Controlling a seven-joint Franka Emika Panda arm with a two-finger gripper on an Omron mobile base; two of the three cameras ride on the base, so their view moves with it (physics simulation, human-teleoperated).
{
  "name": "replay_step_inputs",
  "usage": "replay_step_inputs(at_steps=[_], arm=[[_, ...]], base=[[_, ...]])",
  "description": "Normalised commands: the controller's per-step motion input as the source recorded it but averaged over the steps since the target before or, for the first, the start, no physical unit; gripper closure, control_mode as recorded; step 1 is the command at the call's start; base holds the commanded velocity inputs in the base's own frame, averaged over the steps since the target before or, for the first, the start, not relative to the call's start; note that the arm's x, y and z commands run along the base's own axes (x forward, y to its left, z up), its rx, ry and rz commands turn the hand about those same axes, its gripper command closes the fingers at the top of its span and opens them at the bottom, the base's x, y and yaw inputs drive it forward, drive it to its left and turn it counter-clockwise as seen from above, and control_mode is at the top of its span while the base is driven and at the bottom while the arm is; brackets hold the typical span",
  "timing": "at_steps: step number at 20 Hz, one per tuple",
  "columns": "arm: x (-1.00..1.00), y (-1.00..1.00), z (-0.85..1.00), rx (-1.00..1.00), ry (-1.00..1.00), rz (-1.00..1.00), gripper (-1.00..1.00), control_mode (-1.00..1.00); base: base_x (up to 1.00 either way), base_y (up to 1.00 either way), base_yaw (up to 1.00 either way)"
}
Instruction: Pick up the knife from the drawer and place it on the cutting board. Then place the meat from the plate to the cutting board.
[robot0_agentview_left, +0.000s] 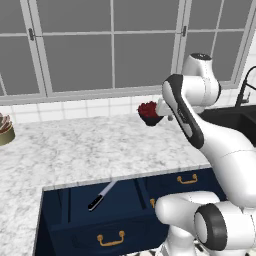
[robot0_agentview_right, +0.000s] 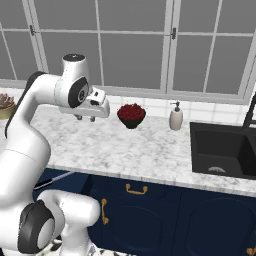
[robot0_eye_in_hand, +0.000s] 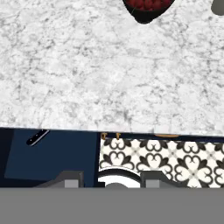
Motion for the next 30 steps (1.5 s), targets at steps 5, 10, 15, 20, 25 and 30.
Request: replay_step_inputs(at_steps=[5, 10, 15, 20, 25, 30], arm=[[-0.04, -0.06, 0.0, 0.01, 0.0, 0.0, -1.0, -1.0], [-0.16, 0.0, -0.23, 0.02, 0.16, -0.03, -1.0, -1.0], [-0.05, 0.0, -0.68, -0.27, 0.23, 0.16, -1.0, -1.0], [0.0, 0.22, -0.58, -0.08, 0.2, 0.19, -1.0, -1.0], [-0.03, 0.99, -0.77, -0.08, 0.06, 0.32, -1.0, -1.0], [-0.1, 0.85, -0.53, -0.11, 0.29, 0.33, -1.0, -1.0]], base=[[0.0, 0.0, 0.0], [0.0, 0.0, 0.0], [0.0, 0.0, 0.0], [0.0, 0.0, 0.0], [0.0, 0.0, 0.0], [0.0, 0.0, 0.0]])
